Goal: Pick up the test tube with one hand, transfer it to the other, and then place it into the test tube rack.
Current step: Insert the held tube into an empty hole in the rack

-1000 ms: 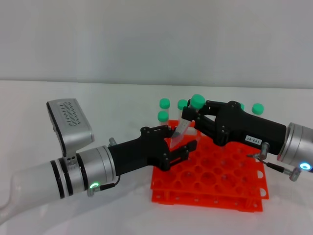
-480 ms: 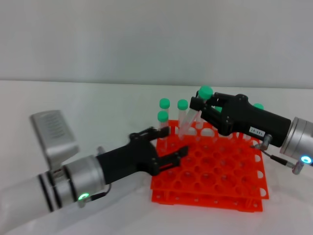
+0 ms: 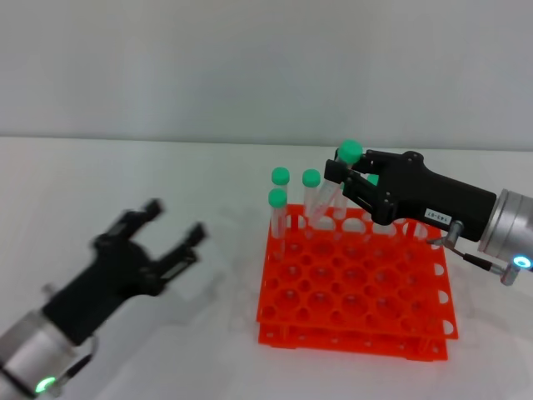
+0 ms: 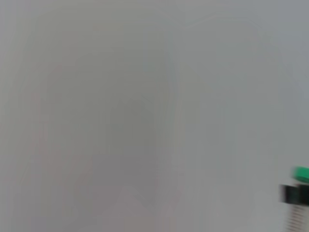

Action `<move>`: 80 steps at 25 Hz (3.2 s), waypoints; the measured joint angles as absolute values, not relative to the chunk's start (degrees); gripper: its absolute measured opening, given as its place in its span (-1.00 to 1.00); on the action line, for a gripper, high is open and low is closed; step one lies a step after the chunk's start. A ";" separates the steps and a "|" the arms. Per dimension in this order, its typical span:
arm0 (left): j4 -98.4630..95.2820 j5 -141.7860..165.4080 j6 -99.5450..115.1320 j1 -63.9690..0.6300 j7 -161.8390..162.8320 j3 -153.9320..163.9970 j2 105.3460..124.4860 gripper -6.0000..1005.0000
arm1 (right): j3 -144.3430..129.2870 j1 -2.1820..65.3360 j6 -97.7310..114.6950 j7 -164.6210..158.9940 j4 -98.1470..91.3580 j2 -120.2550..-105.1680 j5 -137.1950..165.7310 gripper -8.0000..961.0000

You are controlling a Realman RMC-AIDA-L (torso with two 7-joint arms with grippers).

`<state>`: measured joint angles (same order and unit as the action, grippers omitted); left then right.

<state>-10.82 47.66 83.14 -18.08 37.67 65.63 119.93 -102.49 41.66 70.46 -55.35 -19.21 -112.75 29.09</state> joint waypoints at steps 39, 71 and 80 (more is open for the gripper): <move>-2.73 30.23 85.07 -12.72 31.82 65.35 119.67 0.66 | -106.46 43.22 48.04 -54.40 -27.23 -115.64 37.71 -0.41; -1.93 30.24 85.56 -12.55 32.25 65.48 119.84 0.66 | -109.79 42.73 41.15 -54.32 -26.99 -116.19 37.20 -0.33; -1.93 30.24 85.61 -12.48 32.39 65.39 119.88 0.66 | -109.65 42.00 41.23 -54.16 -27.21 -116.17 37.08 -0.31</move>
<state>-1.93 30.24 85.61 -12.48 32.39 65.39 119.88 -109.65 42.00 41.23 -54.16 -27.21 -116.17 37.08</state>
